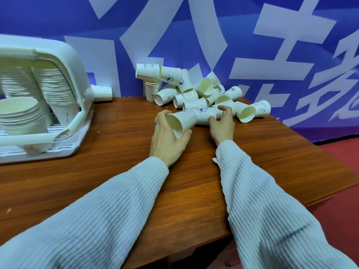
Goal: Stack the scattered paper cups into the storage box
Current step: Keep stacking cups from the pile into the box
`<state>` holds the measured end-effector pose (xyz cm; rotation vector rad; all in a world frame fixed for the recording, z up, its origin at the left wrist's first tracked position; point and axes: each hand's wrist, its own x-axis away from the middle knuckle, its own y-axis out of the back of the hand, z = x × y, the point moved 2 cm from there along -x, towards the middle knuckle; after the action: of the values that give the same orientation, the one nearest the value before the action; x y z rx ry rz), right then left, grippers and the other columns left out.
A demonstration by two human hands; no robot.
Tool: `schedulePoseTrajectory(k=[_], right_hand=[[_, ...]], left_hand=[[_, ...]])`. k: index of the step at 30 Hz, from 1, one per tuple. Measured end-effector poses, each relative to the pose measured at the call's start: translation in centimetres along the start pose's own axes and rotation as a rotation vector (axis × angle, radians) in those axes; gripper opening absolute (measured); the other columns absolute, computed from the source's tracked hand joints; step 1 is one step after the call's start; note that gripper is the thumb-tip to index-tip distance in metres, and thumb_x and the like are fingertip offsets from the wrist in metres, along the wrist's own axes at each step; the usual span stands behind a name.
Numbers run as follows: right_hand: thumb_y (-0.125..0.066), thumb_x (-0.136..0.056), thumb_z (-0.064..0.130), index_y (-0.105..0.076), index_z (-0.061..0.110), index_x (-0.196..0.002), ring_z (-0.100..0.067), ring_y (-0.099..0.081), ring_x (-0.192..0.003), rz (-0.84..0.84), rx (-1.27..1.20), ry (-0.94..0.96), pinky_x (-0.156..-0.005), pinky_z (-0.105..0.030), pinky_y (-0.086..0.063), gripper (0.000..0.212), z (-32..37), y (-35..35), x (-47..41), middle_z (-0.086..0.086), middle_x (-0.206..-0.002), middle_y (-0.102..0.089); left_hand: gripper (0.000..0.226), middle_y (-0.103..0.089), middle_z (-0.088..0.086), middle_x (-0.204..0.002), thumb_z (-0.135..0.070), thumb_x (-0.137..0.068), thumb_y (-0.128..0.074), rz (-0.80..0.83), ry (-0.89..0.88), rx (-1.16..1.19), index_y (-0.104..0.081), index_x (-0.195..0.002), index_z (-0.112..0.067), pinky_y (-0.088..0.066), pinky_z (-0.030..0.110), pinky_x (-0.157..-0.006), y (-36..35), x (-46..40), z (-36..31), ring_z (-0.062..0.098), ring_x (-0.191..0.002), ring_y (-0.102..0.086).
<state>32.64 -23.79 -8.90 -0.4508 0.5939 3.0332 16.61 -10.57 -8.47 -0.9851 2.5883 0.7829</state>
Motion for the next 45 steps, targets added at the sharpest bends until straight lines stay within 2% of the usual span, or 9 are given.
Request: schedulePoseTrajectory(k=[7,12,16,21,26,34,38,42,45], right_hand=[[-0.066,-0.086,0.010,-0.064,0.021,-0.119,-0.024,-0.072,-0.092,0.048,-0.271,-0.081,-0.085,-0.045,-0.058,0.035,0.7,1.3,2.9,-0.001,-0.094,-0.073],[-0.067,-0.087,0.006,-0.069,0.016,-0.114,-0.013,-0.065,-0.078,0.046,-0.320,-0.035,-0.078,-0.035,-0.054,0.029,3.5,1.8,6.4,0.003,-0.084,-0.069],[-0.069,-0.089,0.004,-0.067,0.021,-0.088,-0.010,-0.060,-0.077,0.092,-0.326,0.135,-0.076,-0.026,-0.050,0.018,8.8,1.1,9.1,0.000,-0.081,-0.066],[-0.072,-0.094,0.012,-0.070,0.015,-0.088,0.005,-0.059,-0.072,0.249,-0.327,0.404,-0.071,-0.013,-0.047,0.007,16.9,-3.4,12.8,0.000,-0.086,-0.068],[-0.069,-0.096,0.022,-0.071,0.025,-0.093,-0.001,-0.065,-0.085,0.426,-0.307,0.593,-0.084,-0.032,-0.055,0.004,23.1,-10.8,16.7,0.015,-0.086,-0.070],[-0.056,-0.103,0.029,-0.071,0.028,-0.120,-0.023,-0.065,-0.114,0.508,0.188,0.926,-0.096,-0.044,-0.053,0.023,28.1,-18.2,20.8,0.005,-0.121,-0.074],[-0.050,-0.104,0.032,-0.068,0.029,-0.129,-0.028,-0.062,-0.122,0.693,0.501,0.985,-0.103,-0.046,-0.050,0.031,27.5,-20.3,21.1,0.000,-0.131,-0.070],[-0.056,-0.102,0.048,-0.068,0.026,-0.131,-0.035,-0.036,-0.148,0.621,0.604,1.059,-0.121,-0.051,-0.031,0.039,25.5,-21.1,21.9,-0.013,-0.164,-0.032],[-0.062,-0.101,0.040,-0.069,0.020,-0.117,-0.031,-0.046,-0.143,0.732,0.406,0.869,-0.117,-0.040,-0.036,0.026,25.1,-21.4,22.1,-0.013,-0.170,-0.020]], left_hand=[[0.079,-0.038,0.000,-0.145,-0.041,-0.085,-0.077,-0.061,0.048,0.023,-0.036,-0.150,-0.022,-0.041,0.032,-0.100,2.3,0.3,-0.9,0.021,-0.126,-0.050],[0.081,-0.040,0.001,-0.145,-0.039,-0.085,-0.077,-0.087,0.029,-0.008,-0.035,-0.152,-0.022,-0.034,0.026,-0.096,5.8,1.6,-1.1,0.024,-0.128,-0.050],[0.082,-0.045,0.006,-0.147,-0.034,-0.084,-0.078,-0.197,-0.048,-0.007,-0.034,-0.151,-0.017,-0.034,0.027,-0.103,10.7,2.2,-1.6,0.023,-0.133,-0.046],[0.074,-0.048,0.009,-0.140,-0.036,-0.083,-0.074,-0.411,-0.138,-0.066,-0.040,-0.143,-0.010,-0.035,0.027,-0.107,20.0,1.9,-1.1,0.022,-0.129,-0.047],[0.069,-0.044,0.007,-0.141,-0.031,-0.089,-0.071,-0.678,-0.068,-0.041,-0.038,-0.146,-0.011,-0.028,0.017,-0.102,29.6,2.9,1.0,0.013,-0.124,-0.044],[0.071,-0.039,0.007,-0.142,-0.038,-0.092,-0.068,-0.734,0.042,-0.105,-0.034,-0.151,-0.016,-0.044,0.044,-0.110,36.8,4.5,4.8,0.024,-0.127,-0.047],[0.072,-0.036,0.006,-0.146,-0.042,-0.094,-0.066,-0.692,0.058,-0.115,-0.034,-0.153,-0.016,-0.043,0.045,-0.111,37.2,4.0,5.4,0.024,-0.129,-0.048],[0.069,-0.037,0.004,-0.148,-0.043,-0.096,-0.063,-0.631,0.025,-0.154,-0.034,-0.155,-0.021,-0.042,0.036,-0.104,37.0,3.0,5.2,0.019,-0.127,-0.050],[0.063,-0.034,0.006,-0.154,-0.036,-0.100,-0.059,-0.570,-0.077,-0.170,-0.032,-0.156,-0.028,-0.042,0.037,-0.105,36.5,1.6,4.8,0.018,-0.132,-0.045]])
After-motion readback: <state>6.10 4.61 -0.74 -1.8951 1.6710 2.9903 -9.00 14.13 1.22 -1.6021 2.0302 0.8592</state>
